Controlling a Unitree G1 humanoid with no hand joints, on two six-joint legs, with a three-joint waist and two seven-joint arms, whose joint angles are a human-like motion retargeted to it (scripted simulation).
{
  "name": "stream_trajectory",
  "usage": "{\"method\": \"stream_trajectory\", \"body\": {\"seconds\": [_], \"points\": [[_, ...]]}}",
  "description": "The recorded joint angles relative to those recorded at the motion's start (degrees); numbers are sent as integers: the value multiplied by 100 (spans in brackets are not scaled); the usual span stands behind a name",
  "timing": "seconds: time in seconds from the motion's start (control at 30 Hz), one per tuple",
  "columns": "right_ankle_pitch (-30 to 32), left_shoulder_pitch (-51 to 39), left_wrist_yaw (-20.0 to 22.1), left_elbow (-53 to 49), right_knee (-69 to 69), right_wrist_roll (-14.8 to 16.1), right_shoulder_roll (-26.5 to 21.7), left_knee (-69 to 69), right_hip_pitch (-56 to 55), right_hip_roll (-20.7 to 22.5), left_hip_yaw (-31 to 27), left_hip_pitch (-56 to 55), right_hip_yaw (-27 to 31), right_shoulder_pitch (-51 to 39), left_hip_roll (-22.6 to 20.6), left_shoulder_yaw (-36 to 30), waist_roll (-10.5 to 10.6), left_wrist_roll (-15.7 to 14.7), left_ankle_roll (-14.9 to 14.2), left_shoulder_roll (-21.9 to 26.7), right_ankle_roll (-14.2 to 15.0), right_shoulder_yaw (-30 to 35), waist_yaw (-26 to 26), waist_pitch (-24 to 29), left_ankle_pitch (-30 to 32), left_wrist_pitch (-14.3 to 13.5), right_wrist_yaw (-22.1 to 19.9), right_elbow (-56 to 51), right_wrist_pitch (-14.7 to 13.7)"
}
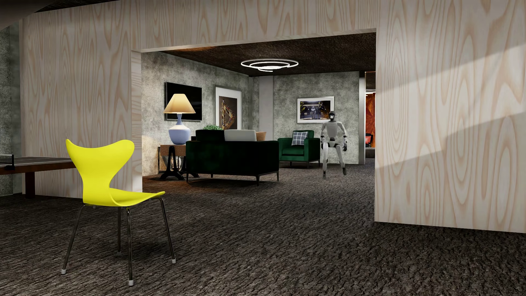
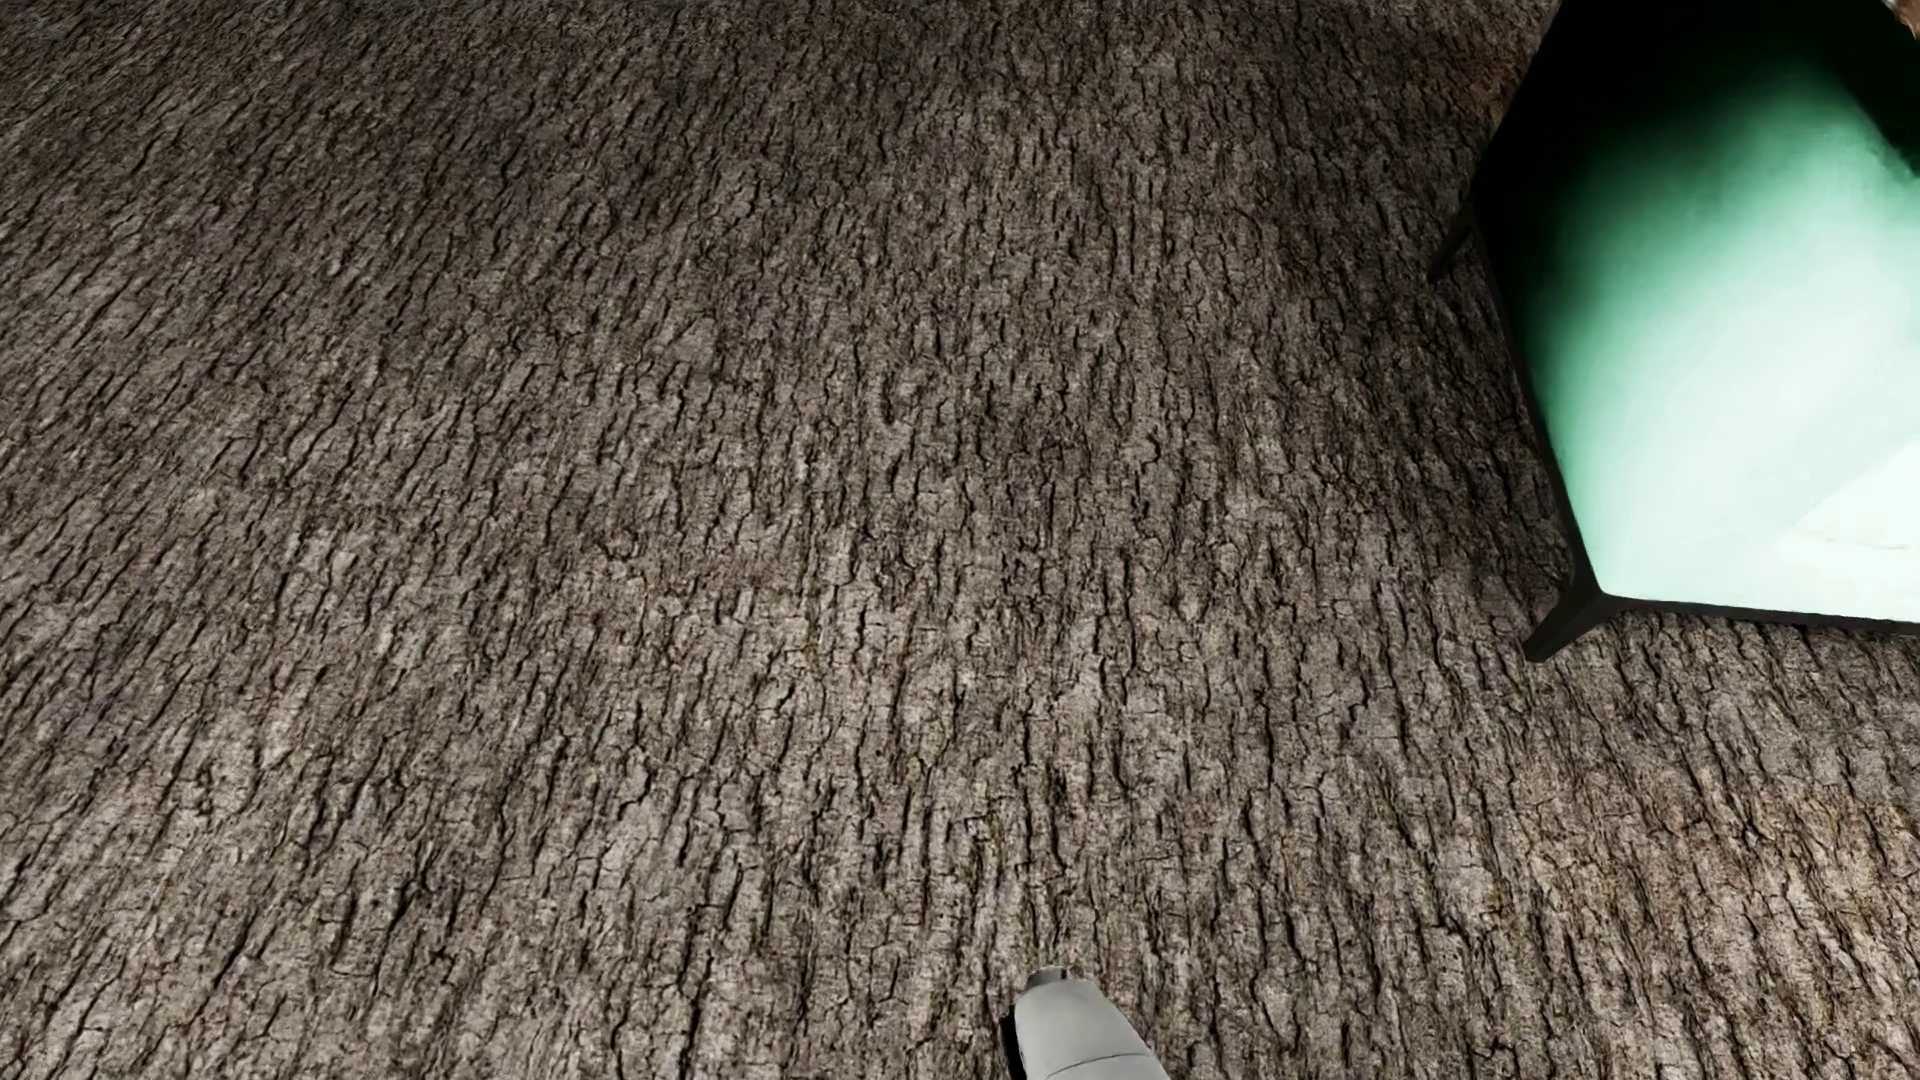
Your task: Move towards the yellow chair
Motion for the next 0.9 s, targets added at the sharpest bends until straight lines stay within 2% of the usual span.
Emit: {"method": "stream_trajectory", "body": {"seconds": [0.03, 0.07, 0.13, 0.2, 0.23, 0.3, 0.37, 0.4, 0.43, 0.47, 0.5, 0.53, 0.57, 0.6, 0.63, 0.67, 0.7, 0.73, 0.77, 0.8, 0.83, 0.87, 0.9], "points": [[-381, 33, 0, 147, -2, 0, 5, 803, 272, 181, 0, -504, 0, 66, -137, -53, 29, 0, 0, -28, 0, -174, 321, -36, 54, 0, 0, -171, 0], [-660, 93, 0, 205, -147, 0, -5, 1687, 772, 453, 0, -920, 0, -25, -217, -134, 102, 0, 0, -48, 0, -117, 693, 91, -181, 0, 0, -340, 0], [-1114, 392, 0, 324, -819, 0, -33, 2956, 1991, 902, 0, -2054, 0, -484, -516, -300, 98, 0, 0, -108, 0, -68, 1303, 217, -963, 0, 0, -691, 0], [-1793, 665, 0, 473, -1476, 0, -72, 2758, 3148, 1081, 0, -3295, 0, -905, -789, -683, 75, 0, 0, -76, 0, -750, 1887, 253, -1392, 0, 0, -1296, 0], [-2121, 844, 0, 551, -1693, 0, -118, 2070, 3767, 909, 0, -3617, 0, -1084, -968, -746, 19, 0, 0, -89, 0, -1086, 2221, 288, -1402, 0, 0, -1626, 0], [-2725, 1127, 0, 720, -2033, 0, -202, 321, 4631, 742, 0, -4199, 0, -1516, -930, -912, 26, 0, 0, -111, 0, -1788, 2739, 169, -1032, 0, 0, -2271, 0], [-3139, 1395, 0, 768, -2184, 0, -313, -1532, 5319, 631, 0, -4448, 0, -1998, -920, -945, 51, 0, 0, -127, 0, -2216, 2968, -39, -853, 0, 0, -2791, 0], [-3134, 1475, 0, 787, -2174, 0, -365, -1678, 5582, 531, 0, -4588, 0, -2115, -842, -953, 94, 0, 0, -112, 0, -2408, 3122, -116, -1018, 0, 0, -2997, 0], [-2939, 1547, 0, 823, -2051, 0, -361, -1387, 5799, 209, 0, -4687, 0, -2170, -823, -944, 36, 0, 0, -111, 0, -2566, 3393, -114, -965, 0, 0, -3102, 0], [-2490, 1528, 0, 970, -1708, 0, -309, -593, 5871, -97, 0, -4943, 0, -2131, -898, -1026, -94, 0, 0, -117, 0, -2665, 3500, -122, -530, 0, 0, -3112, 0], [-1684, 1404, 0, 1278, -1032, 0, -142, 159, 5810, -434, 0, -5016, 0, -1989, -1156, -1152, -323, 0, 0, -135, 0, -2676, 3457, -47, -456, 0, 0, -2913, 0], [-767, 1203, 0, 1456, 54, 0, -85, 535, 5470, -553, 0, -4721, 0, -1827, -1308, -1167, -356, 0, 0, -187, 0, -2637, 3291, 8, -737, 0, 0, -2696, 0], [-105, 1151, 0, 1306, 1584, 0, -116, 640, 4731, -387, 0, -4430, 0, -1757, -1402, -1024, -283, 0, 0, -286, 0, -2325, 3075, -33, -1087, 0, 0, -2467, 0], [-167, 1066, 0, 1049, 2802, 0, -79, 426, 4108, -402, 0, -3884, 0, -1729, -1635, -931, -334, 0, 0, -340, 0, -1962, 2636, 41, -1180, 0, 0, -2157, 0], [-280, 923, 0, 752, 3399, 0, -34, 117, 3586, -201, 0, -3329, 0, -1613, -1719, -817, -217, 0, 0, -383, 0, -1625, 2157, 105, -1141, 0, 0, -1812, 0], [-282, 732, 0, 375, 3619, 0, -30, -196, 2910, -50, 0, -2865, 0, -1310, -1746, -629, -59, 0, 0, -451, 0, -1598, 1715, 85, -1132, 0, 0, -1731, 0], [-128, 584, 0, -40, 3230, 0, -39, -577, 2423, 102, 0, -2244, 0, -918, -1741, -581, 100, 0, 0, -491, 0, -1687, 1358, 117, -1136, 0, 0, -1666, 0], [297, 418, 0, -421, 2295, 0, 165, -897, 2027, 203, 0, -1694, 0, -923, -1718, -346, 97, 0, 0, -466, 0, -1145, 1111, 147, -1162, 0, 0, -707, 0], [835, 251, 0, -890, 1083, 0, 44, -1185, 1701, 267, 0, -1170, 0, -616, -1653, -118, 168, 0, 0, -474, 0, -776, 852, 144, -1200, 0, 0, -747, 0], [1061, 90, 0, -1247, -153, 0, 39, -1413, 1441, 272, 0, -728, 0, -378, -1589, -103, 186, 0, 0, -457, 0, -564, 638, 102, -1324, 0, 0, -585, 0], [253, -122, 0, -1563, -1278, 0, 69, -1516, 1325, 206, 0, -333, 0, -187, -1550, 66, 122, 0, 0, -385, 0, -427, 452, 68, -1521, 0, 0, -445, 0], [-1485, -305, 0, -1794, -1901, 0, 58, -1532, 1174, 128, 0, -76, 0, -12, -1498, 142, 69, 0, 0, -312, 0, -217, 262, 13, -1749, 0, 0, -395, 0], [-2634, -426, 0, -1920, -1757, 0, 74, -1467, 1015, 43, 0, 113, 0, 141, -1387, 287, 36, 0, 0, -269, 0, -133, 87, -31, -1961, 0, 0, -339, 0]]}}
